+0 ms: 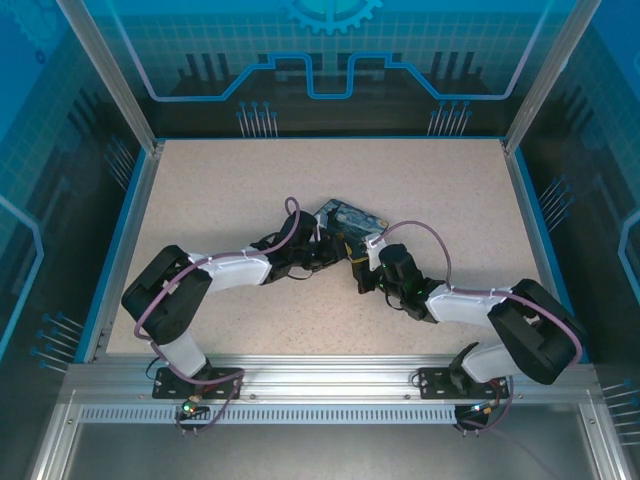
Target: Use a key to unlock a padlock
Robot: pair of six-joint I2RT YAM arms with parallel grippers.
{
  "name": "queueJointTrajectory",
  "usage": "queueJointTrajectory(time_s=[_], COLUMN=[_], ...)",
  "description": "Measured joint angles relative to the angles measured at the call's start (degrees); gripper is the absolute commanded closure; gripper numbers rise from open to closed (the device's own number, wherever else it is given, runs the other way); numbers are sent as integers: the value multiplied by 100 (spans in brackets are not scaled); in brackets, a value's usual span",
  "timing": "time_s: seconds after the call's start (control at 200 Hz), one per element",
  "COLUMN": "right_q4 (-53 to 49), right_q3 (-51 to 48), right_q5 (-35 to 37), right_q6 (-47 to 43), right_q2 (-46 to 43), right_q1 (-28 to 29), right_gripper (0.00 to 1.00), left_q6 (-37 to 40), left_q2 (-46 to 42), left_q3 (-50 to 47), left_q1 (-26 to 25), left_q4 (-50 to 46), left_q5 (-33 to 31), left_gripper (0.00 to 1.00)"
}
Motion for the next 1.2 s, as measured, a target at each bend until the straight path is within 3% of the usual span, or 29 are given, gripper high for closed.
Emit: queueJointTrajectory(time_s=[1.201], right_q4=[719], right_q3=[260], right_q5=[-437], right_q6=[-415], right_q2=[616], right_q1=[-267], right_gripper=[100], left_q6=[-457], left_q2=[0], left_q3=[-31], left_q1=[114], left_q4=[267], left_q5=[-289], left_gripper=[100])
